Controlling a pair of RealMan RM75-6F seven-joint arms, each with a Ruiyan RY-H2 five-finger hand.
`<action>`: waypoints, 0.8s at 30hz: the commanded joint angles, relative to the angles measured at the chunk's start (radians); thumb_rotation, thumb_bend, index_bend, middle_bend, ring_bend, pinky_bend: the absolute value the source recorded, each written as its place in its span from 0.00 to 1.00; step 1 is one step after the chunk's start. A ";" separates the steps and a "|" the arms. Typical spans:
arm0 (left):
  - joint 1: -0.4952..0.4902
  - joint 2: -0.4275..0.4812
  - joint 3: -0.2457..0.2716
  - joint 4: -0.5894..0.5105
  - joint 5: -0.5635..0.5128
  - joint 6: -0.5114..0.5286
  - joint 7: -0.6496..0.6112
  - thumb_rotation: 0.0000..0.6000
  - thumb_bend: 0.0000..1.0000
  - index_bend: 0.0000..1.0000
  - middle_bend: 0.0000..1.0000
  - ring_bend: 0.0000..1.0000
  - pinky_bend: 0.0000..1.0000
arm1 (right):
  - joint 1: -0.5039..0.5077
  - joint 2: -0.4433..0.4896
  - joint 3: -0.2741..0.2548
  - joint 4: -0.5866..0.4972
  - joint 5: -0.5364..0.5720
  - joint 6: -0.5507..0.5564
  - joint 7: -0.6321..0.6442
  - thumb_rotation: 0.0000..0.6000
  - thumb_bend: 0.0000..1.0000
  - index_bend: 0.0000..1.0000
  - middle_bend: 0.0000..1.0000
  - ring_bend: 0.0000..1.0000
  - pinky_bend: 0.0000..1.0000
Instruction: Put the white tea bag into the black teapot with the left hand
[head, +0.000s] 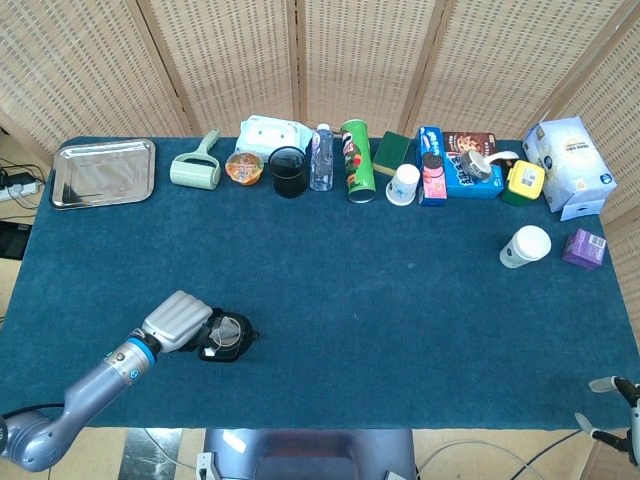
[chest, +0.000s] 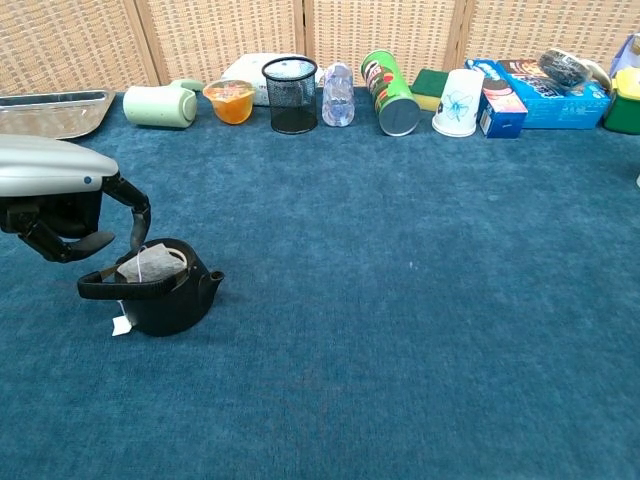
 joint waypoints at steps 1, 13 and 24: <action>-0.025 -0.001 0.016 -0.001 -0.048 -0.022 0.030 1.00 0.65 0.41 1.00 1.00 0.92 | -0.001 0.000 0.001 0.004 0.003 -0.003 0.005 1.00 0.22 0.41 0.43 0.36 0.31; -0.071 -0.036 0.038 0.007 -0.134 -0.004 0.071 1.00 0.65 0.41 1.00 1.00 0.92 | -0.001 -0.004 0.004 0.019 0.010 -0.016 0.018 1.00 0.22 0.41 0.44 0.36 0.32; -0.109 -0.070 0.058 0.023 -0.182 0.000 0.091 1.00 0.65 0.41 1.00 1.00 0.92 | -0.003 -0.004 0.008 0.026 0.018 -0.020 0.025 1.00 0.22 0.41 0.44 0.36 0.32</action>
